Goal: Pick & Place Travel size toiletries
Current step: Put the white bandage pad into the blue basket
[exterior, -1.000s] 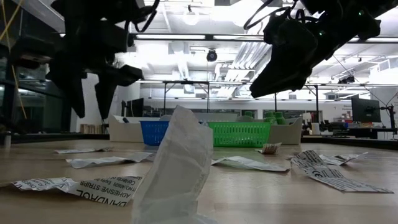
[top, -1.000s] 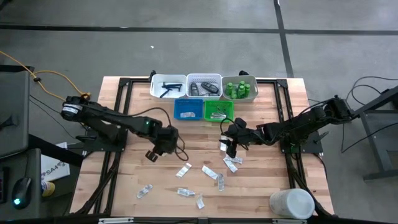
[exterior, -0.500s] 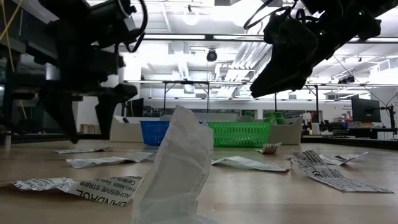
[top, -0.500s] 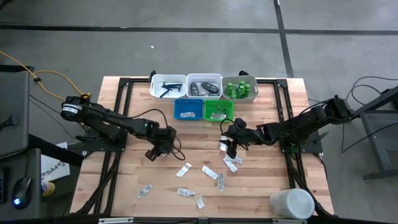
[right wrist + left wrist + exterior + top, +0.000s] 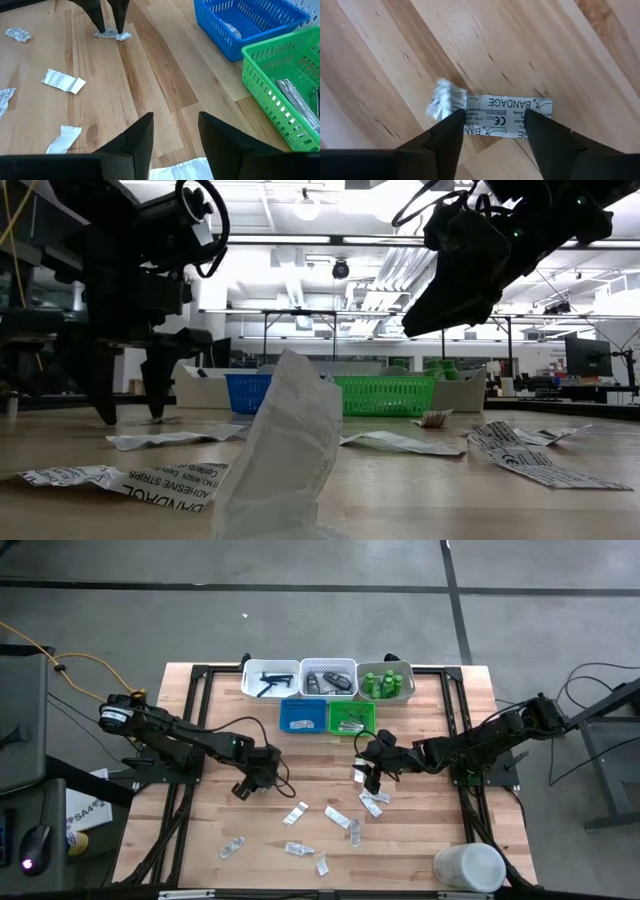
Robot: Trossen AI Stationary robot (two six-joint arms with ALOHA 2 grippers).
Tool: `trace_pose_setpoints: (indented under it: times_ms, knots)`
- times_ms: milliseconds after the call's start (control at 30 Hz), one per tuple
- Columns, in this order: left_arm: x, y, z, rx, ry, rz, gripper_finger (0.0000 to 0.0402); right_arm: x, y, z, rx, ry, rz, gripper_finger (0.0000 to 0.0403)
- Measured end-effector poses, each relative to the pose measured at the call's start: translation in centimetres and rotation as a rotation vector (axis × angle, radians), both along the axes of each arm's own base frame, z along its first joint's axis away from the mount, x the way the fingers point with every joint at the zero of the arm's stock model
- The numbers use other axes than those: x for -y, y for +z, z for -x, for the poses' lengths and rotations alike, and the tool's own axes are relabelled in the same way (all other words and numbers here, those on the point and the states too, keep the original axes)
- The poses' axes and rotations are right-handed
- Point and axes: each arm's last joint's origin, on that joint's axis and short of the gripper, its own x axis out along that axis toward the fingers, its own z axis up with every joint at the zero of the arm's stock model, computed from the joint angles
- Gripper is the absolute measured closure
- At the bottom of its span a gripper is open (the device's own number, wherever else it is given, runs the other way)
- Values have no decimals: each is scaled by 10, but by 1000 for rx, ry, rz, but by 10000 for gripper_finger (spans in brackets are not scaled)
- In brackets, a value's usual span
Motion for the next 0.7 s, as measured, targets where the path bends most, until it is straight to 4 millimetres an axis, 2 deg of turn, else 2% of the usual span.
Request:
trace_pose_setpoints:
  times_ms: [433,533,700]
  knots:
    - [1,-1,0,-16,49,58,388,0,0,0,-1,0,0,254]
    - [2,0,-1,0,68,84,390,0,0,0,-1,0,0,254]
    - [2,13,-11,61,109,66,397,0,0,0,-1,1,2,254]
